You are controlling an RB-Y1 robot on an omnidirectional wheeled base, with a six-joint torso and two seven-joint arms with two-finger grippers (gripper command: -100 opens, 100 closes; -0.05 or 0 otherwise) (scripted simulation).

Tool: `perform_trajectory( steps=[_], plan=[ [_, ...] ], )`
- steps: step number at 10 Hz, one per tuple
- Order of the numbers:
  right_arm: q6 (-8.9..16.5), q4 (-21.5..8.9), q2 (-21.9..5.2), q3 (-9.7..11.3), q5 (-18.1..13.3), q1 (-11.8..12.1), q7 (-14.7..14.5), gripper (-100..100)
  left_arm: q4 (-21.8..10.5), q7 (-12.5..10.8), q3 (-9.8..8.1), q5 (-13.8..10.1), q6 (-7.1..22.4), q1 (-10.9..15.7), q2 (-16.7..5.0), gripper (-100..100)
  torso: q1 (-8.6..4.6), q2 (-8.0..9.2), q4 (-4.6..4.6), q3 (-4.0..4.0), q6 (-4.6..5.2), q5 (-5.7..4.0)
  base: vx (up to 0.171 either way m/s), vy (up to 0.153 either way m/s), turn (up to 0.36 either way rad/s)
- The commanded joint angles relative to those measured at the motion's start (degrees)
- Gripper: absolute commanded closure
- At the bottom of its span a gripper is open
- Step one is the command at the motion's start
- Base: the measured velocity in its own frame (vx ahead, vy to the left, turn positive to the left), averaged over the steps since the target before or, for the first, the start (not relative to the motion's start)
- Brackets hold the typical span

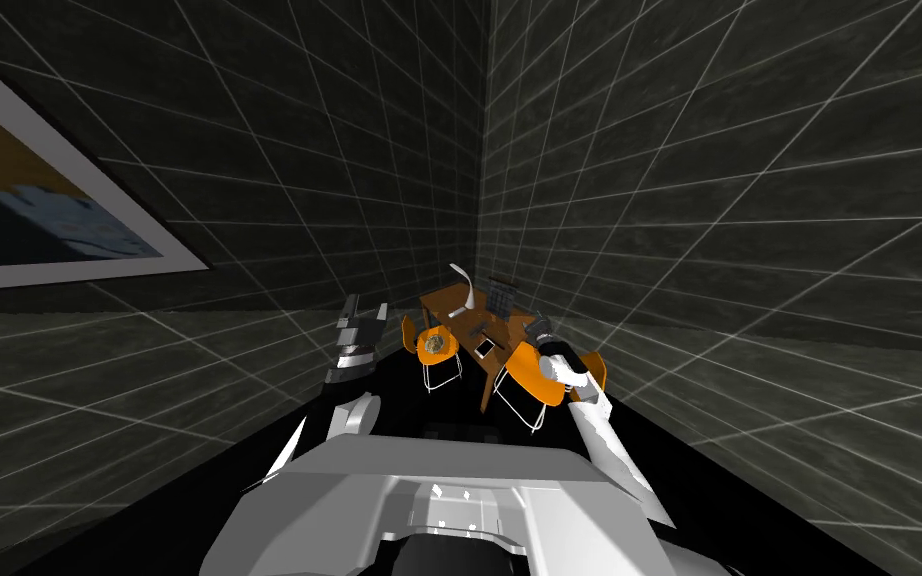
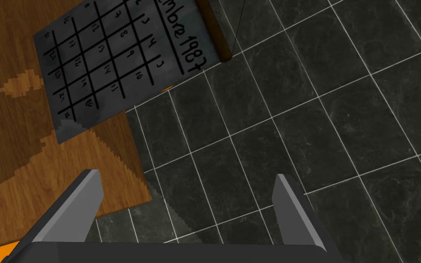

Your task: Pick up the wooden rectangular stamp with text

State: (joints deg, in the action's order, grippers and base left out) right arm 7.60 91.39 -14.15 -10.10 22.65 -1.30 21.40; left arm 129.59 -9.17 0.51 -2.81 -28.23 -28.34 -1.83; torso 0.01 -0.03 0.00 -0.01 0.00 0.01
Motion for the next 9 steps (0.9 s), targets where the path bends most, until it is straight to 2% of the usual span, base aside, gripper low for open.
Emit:
perform_trajectory(
  steps=[1, 2, 3, 4, 5, 6, 7, 8, 9],
  plan=[
    [1.43, -2.76, -0.46, -0.41, 0.61, -1.06, 0.73, -100, 0.00, 0.00, 0.00, 0.00, 0.00, 0.00, 0.00, 0, 0.00, 0.00, 0.00, 0.00, 0.00, 0.00, 0.002, 0.000, 0.097],
    [3.43, -4.78, -1.33, -1.32, 1.73, -3.32, 1.93, -100, 0.00, 0.00, 0.00, 0.00, 0.00, -0.01, 0.00, 0, -0.02, 0.00, -0.01, 0.00, 0.05, -0.01, 0.002, 0.005, 0.203],
    [4.15, -6.85, -1.33, -1.32, 1.73, -3.40, 1.93, -100, 0.00, 0.00, 0.00, 0.00, 0.00, 0.00, 0.00, 0, 0.00, -0.02, 0.00, -0.01, -0.01, 0.00, 0.006, -0.001, 0.086],
    [6.35, -8.35, -2.23, -2.22, 2.80, -5.66, 3.08, -100, 0.00, 0.00, -0.01, 0.00, 0.00, -0.01, 0.00, 0, -0.01, -0.02, -0.01, -0.01, 0.06, -0.01, 0.009, 0.006, 0.134],
    [6.86, -10.61, -2.23, -2.22, 2.80, -5.66, 3.08, -100, 0.00, 0.00, 0.00, 0.00, 0.00, 0.00, 0.00, 0, 0.00, -0.04, -0.01, -0.02, 0.01, 0.00, 0.010, 0.002, 0.104],
    [6.86, -10.98, -2.23, -2.22, 2.80, -5.66, 3.08, -100, 0.00, 0.00, 0.00, 0.00, 0.00, -0.01, 0.00, 0, 0.00, -0.03, -0.02, -0.02, 0.05, 0.00, 0.000, 0.000, 0.000],
    [9.57, -13.21, -3.16, -3.09, 3.80, -7.83, 4.17, -100, 0.00, 0.00, -0.01, 0.00, 0.00, -0.01, 0.00, 0, -0.02, 0.00, -0.01, -0.01, 0.07, -0.01, 0.006, 0.003, 0.172],
    [9.57, -14.90, -3.16, -3.09, 3.80, -7.83, 4.17, -100, 0.00, 0.00, 0.00, 0.00, 0.00, 0.00, 0.00, 0, 0.00, -0.02, 0.00, -0.01, 0.01, 0.00, 0.011, -0.002, 0.114],
    [9.57, -15.15, -3.16, -3.09, 3.80, -7.83, 4.17, -100, 0.00, 0.00, -0.01, 0.00, 0.00, -0.01, 0.00, 0, -0.01, -0.02, -0.01, -0.02, 0.06, 0.00, 0.006, -0.001, -0.002]
  ],
)
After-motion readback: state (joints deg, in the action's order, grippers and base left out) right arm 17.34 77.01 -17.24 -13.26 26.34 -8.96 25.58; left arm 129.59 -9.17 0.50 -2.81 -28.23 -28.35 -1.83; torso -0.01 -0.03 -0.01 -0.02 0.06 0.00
